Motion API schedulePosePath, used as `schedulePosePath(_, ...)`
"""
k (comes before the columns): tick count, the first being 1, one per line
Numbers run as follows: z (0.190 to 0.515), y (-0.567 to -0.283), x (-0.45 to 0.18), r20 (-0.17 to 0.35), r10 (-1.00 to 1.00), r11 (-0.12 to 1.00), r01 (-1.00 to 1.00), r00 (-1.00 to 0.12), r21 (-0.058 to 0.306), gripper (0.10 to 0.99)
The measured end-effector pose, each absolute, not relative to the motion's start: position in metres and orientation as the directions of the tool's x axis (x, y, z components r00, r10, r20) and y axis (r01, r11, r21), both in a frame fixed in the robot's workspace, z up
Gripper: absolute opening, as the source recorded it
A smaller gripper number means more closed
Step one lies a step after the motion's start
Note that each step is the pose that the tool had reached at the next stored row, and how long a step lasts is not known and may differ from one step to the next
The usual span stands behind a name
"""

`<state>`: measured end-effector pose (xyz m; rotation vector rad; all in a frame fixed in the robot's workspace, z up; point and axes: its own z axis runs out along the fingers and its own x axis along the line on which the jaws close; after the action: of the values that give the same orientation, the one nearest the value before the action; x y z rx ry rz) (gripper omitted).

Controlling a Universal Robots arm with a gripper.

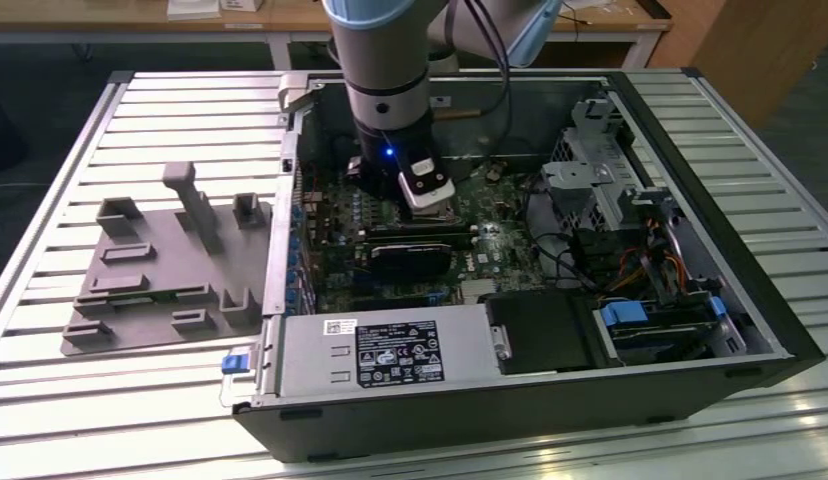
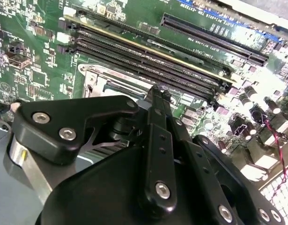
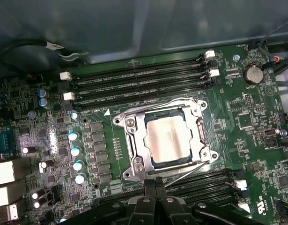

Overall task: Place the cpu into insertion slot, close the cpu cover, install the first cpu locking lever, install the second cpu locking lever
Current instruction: 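Install the second cpu locking lever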

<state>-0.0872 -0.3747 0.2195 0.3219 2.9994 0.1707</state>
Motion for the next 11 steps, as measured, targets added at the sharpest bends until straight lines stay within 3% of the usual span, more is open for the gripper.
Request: schedulePosePath(11,0.217,-0.386,-0.087,-0.099,0.221,0.966,0.204,-0.97,0.159,0.102)
